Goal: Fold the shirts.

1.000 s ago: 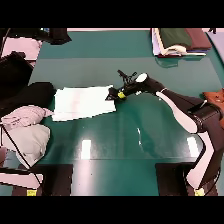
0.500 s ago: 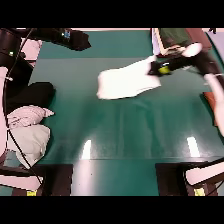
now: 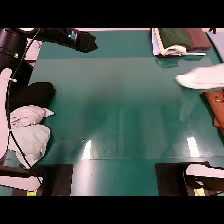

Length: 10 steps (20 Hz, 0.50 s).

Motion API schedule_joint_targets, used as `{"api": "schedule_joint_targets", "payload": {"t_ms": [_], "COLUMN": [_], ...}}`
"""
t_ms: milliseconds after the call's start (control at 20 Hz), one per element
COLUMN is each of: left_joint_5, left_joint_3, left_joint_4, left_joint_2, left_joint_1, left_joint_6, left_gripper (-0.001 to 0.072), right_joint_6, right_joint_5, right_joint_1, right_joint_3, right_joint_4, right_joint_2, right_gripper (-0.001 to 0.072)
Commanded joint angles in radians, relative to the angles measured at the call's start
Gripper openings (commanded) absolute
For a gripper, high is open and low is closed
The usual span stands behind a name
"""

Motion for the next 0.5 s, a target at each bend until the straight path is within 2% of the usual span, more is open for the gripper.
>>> {"api": "schedule_joint_targets", "payload": {"t_ms": [0, 450], "left_joint_5": [0.005, 0.003], "left_joint_3": [0.000, 0.000], "left_joint_4": [-0.001, 0.000], "left_joint_2": [0.001, 0.001], "left_joint_1": [-0.003, -0.003], "left_joint_6": [-0.026, -0.024], "left_gripper": [0.0022, 0.0023], "right_joint_6": [0.000, -0.027], "right_joint_5": [-0.055, -0.087], "right_joint_1": [-0.152, -0.079], "right_joint_3": [0.002, 0.002], "right_joint_4": [0.082, 0.082], "right_joint_2": [0.018, 0.075], "right_gripper": [0.0019, 0.0019]}}
